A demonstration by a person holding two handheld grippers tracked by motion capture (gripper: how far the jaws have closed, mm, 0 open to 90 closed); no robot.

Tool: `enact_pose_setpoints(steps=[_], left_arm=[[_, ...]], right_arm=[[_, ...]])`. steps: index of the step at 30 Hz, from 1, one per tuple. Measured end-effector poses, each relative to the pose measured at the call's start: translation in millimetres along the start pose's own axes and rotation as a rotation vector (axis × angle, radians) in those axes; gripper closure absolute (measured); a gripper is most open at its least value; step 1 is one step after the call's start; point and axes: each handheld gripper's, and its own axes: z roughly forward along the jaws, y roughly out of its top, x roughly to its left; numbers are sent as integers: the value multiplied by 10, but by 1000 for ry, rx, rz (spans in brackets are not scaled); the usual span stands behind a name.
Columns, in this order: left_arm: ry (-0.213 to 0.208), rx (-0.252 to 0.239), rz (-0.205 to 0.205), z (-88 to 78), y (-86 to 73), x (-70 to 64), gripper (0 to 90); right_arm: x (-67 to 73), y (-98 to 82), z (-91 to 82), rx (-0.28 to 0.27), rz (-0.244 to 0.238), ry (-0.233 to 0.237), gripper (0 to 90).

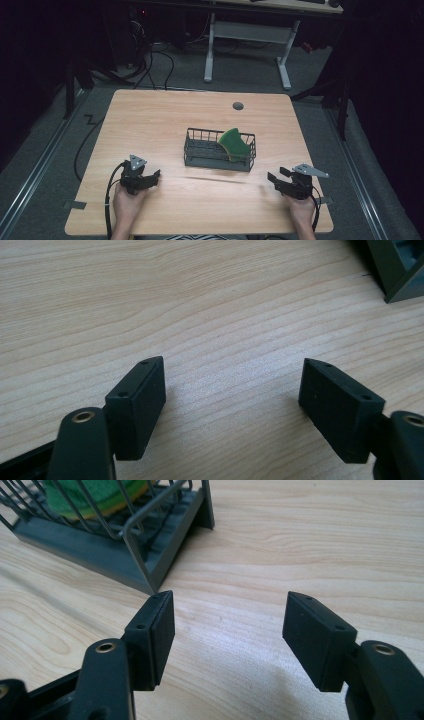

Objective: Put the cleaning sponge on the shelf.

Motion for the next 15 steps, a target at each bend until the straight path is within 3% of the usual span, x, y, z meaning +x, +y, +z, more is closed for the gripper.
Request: enact_pose_setpoints(steps=[15], left_arm=[[1,0,1,0,0,-1,271]], right_arm=[[49,-57,123,67,-45,-74,359]])
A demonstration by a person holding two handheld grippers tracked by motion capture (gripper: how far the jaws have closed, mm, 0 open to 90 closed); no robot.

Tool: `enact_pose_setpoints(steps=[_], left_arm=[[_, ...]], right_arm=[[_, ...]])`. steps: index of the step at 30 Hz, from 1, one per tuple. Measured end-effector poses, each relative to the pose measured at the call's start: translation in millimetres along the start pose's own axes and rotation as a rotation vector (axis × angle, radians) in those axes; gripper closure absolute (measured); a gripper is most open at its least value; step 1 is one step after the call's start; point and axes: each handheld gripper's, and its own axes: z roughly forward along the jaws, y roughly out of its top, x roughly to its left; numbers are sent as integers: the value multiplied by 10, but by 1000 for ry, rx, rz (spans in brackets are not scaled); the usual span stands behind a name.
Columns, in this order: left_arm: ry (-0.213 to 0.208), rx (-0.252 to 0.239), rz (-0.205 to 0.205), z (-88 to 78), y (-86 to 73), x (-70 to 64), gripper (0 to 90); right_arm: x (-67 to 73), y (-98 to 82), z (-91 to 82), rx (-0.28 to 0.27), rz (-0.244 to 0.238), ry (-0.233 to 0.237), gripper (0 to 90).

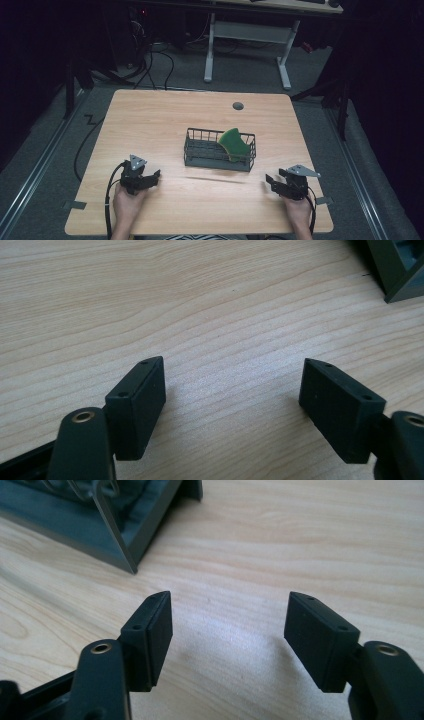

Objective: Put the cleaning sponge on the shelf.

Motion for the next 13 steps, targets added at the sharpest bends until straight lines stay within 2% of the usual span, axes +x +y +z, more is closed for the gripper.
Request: enact_pose_setpoints(steps=[2,6,13], left_arm=[[0,0,0,0,0,-1,271],[0,0,-1,-2,-2,0,271],[0,0,-2,-2,-2,0,272]], right_arm=[[-5,12,39,59,1,-2,326],[86,16,68,78,-82,-49,312],[80,18,73,81,-79,-44,299]])
